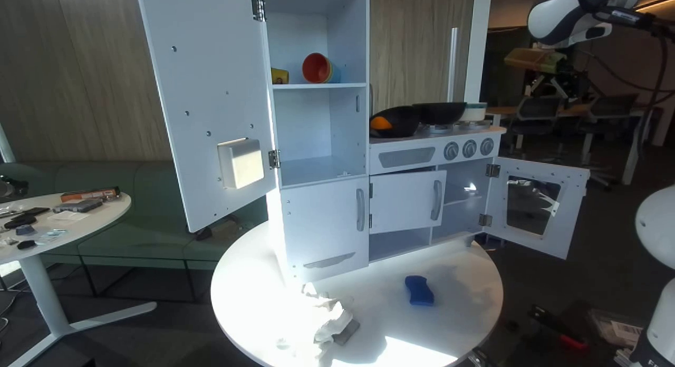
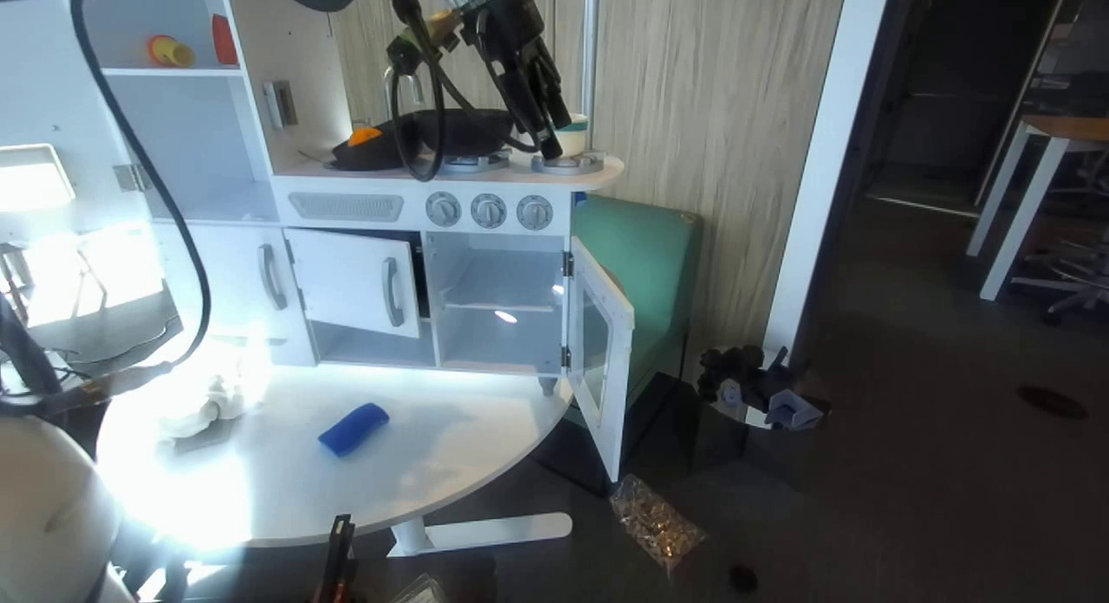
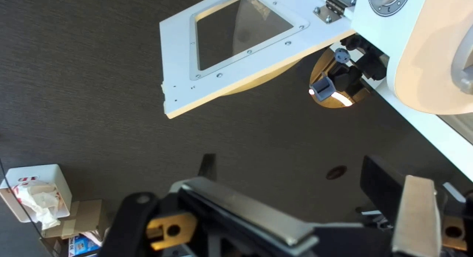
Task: Open the bottom right cabinet door, remove the black bowl from the cabinet, put it on the sink and then close the bottom right cabinet door
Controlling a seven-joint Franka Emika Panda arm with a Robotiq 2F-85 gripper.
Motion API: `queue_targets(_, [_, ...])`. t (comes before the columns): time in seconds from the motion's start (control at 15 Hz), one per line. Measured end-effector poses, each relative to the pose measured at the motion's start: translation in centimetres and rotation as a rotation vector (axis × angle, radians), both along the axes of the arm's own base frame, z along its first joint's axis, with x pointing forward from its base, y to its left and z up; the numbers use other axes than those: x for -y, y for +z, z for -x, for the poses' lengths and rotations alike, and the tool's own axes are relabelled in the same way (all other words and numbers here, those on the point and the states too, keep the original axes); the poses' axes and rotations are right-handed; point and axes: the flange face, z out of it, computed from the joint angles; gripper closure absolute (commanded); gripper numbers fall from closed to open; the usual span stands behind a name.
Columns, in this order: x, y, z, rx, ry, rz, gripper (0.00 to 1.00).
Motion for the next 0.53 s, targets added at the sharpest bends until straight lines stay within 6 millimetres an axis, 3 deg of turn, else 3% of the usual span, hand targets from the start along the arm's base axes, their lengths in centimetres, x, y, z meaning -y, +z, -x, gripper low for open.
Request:
queue_targets(0.27, [2.0, -3.2, -1.9, 0.023, 0.050, 0.091, 0.00])
queue_targets(0.53, [5.7, -6.2, -1.2, 0.018, 0.025, 0.152, 0.00])
